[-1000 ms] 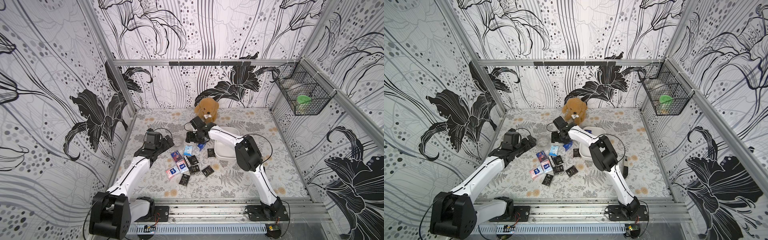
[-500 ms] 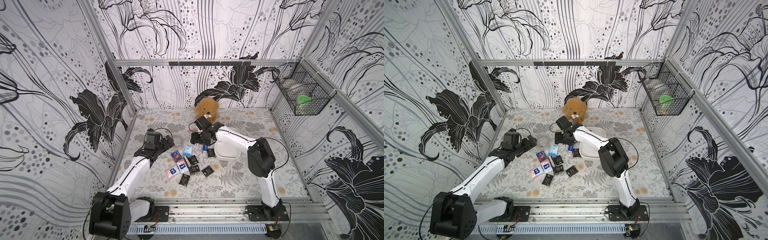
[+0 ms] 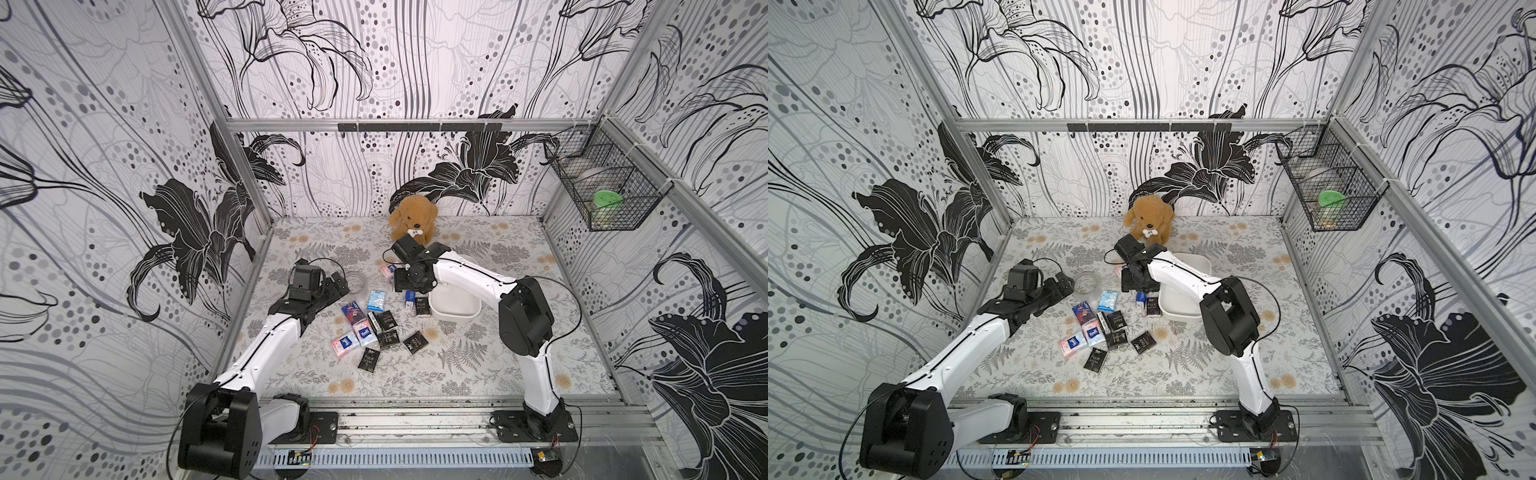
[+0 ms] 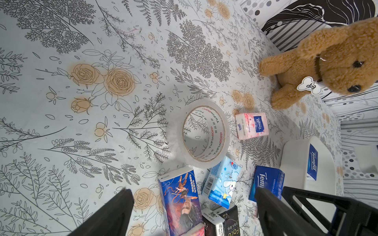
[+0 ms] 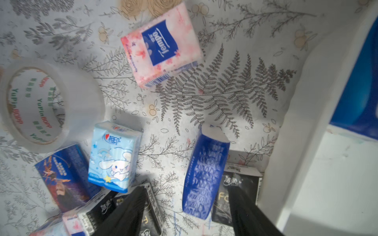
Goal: Put the pocket tissues into the storage box
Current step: Pick up the pocket tissues from the center of the board.
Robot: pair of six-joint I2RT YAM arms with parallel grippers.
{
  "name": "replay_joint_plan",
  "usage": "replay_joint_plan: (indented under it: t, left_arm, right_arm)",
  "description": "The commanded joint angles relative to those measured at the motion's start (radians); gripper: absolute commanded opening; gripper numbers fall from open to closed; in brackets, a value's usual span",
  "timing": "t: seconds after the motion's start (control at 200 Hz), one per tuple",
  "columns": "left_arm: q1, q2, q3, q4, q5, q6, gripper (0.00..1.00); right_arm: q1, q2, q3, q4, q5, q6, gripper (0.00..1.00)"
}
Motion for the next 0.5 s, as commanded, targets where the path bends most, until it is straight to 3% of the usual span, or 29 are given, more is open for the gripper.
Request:
replay_joint_plan:
  t: [0.0,0.215,0.39,0.496]
  left_arm:
    - [0.006,-0.019,-0.006,0.024,0.011,-0.007,0.97]
    - [0.006,-0.026,-0.006,0.023,0.015,-0.011,0.97]
    - [0.007,-0.039,-0.006,0.008,0.006,-0.006,0.97]
    - [0.006,-0.047,-0.007,0.004,0.003,-0.007,0.97]
  right_arm:
    - [0.007,0.043,0.021,-0.04,0.024,0.002,0.68]
    - [0.007,0.08,0.029,-0.023,0.025,0.013,0.58]
    - [0.007,0.101,0.038,-0.026,0.04,0.015,0.34]
    - [0.007,0.096,0.036,-0.021,0.038,0.018,0.33]
